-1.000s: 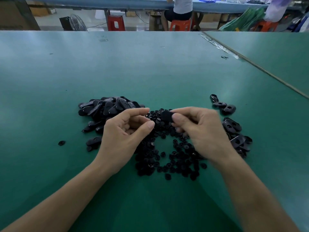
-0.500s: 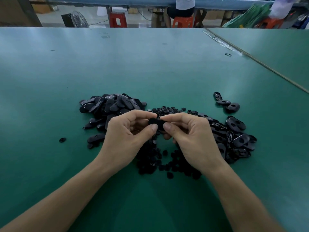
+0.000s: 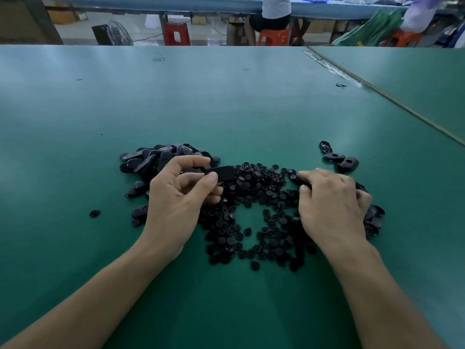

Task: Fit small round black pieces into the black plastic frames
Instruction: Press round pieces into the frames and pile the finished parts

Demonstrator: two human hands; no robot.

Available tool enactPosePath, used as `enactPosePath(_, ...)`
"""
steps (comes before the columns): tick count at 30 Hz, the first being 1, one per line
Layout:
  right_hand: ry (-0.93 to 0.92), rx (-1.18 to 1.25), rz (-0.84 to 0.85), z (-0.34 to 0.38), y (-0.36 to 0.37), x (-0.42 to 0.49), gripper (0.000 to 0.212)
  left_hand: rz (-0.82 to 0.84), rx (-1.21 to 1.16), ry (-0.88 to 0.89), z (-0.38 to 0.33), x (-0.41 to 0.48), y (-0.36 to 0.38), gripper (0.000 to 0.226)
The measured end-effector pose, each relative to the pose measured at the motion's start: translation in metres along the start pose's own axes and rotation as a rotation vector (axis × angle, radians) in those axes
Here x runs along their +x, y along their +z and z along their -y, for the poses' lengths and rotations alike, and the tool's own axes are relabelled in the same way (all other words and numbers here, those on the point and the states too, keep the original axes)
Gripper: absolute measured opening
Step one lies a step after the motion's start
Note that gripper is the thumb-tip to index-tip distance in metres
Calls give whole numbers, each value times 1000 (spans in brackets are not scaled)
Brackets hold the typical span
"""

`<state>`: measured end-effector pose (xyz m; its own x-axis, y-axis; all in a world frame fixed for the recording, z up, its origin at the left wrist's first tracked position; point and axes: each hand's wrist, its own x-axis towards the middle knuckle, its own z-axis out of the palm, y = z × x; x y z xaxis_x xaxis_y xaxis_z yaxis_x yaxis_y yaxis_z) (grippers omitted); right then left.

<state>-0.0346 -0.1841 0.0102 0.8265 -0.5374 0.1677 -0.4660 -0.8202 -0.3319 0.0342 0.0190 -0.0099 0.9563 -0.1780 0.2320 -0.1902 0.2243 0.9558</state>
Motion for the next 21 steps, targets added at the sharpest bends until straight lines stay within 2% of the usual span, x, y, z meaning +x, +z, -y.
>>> enactPosePath(5, 21, -8, -106, -1, 2, 2, 30, 12, 63, 36, -1, -1, 2, 22)
enactPosePath(13, 43, -1, -79, -2, 5, 2, 27, -35, 233, 196, -13, -6, 12, 23)
enactPosePath(21, -46, 82, -153, -1, 3, 2, 28, -4, 312, 114, -29, 18, 28, 23)
